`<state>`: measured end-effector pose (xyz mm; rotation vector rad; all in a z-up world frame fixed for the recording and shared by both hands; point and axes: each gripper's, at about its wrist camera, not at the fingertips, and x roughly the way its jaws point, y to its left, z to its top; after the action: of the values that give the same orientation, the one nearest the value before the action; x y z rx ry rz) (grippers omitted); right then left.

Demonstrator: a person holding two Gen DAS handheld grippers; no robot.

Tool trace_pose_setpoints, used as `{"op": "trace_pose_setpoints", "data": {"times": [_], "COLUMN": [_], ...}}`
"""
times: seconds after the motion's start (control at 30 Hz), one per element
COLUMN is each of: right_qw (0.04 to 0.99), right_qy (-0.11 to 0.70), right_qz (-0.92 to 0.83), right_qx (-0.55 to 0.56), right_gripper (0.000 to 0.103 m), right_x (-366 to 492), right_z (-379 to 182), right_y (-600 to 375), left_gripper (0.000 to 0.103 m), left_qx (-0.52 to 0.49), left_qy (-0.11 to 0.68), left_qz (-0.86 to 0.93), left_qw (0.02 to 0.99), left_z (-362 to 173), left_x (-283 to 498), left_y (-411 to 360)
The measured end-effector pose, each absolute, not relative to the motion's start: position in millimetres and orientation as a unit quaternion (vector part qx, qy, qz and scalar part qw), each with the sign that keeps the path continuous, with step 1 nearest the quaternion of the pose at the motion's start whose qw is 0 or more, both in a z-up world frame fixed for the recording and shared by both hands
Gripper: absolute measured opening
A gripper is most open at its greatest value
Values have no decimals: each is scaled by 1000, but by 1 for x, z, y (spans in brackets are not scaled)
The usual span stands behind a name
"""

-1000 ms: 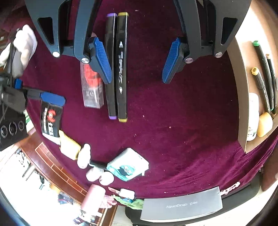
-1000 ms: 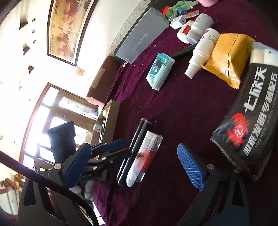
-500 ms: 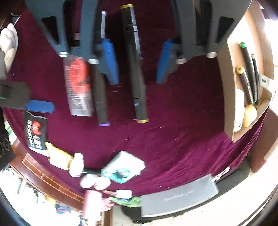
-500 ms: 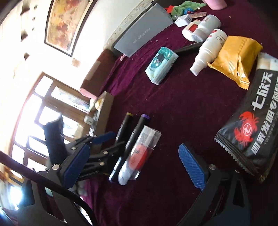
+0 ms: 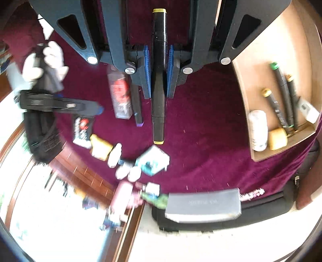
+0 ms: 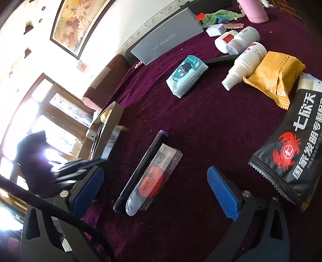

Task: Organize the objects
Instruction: 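Grasp a yellow-capped black marker with the left gripper while the right gripper grasps the clear earplug box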

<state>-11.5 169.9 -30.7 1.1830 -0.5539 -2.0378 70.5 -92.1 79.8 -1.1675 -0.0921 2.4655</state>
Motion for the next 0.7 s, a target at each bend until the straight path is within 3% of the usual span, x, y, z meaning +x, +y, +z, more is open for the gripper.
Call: {"op": "trace_pose_setpoints", "data": {"times": [0.1,0.37,0.43,0.5,0.6,0.7], "right_qw": [332,270,224,202,176,160], "right_qy": [-212,-159,-122,-96,-88,-97], "right_qz": [-789,-823,-835,-835,-826,-830], "right_qx": [471,473,487,503,528,525], "right_gripper": [96,96,89,71,63,63], "right_x": [-12,26,28,26,20,13], "right_z": [-28,11,8,1,-13,-16], "right_y": [170,149,138,124,115,114], "left_gripper": [11,11,11,11,11,11], "left_qx": [-393,-371,-367,-365,-362,-364], "left_qy": [-59,-90,-92,-98,-105,-112], "left_qz": [895,904,906,907,909,907], "left_qw": [204,194,189,185,181,178], "left_z": [93,101,101,99,95,89], "left_x": [86,126,133,139,144,140], "left_y": [-111,-136,-140,-145,-156,-165]}}
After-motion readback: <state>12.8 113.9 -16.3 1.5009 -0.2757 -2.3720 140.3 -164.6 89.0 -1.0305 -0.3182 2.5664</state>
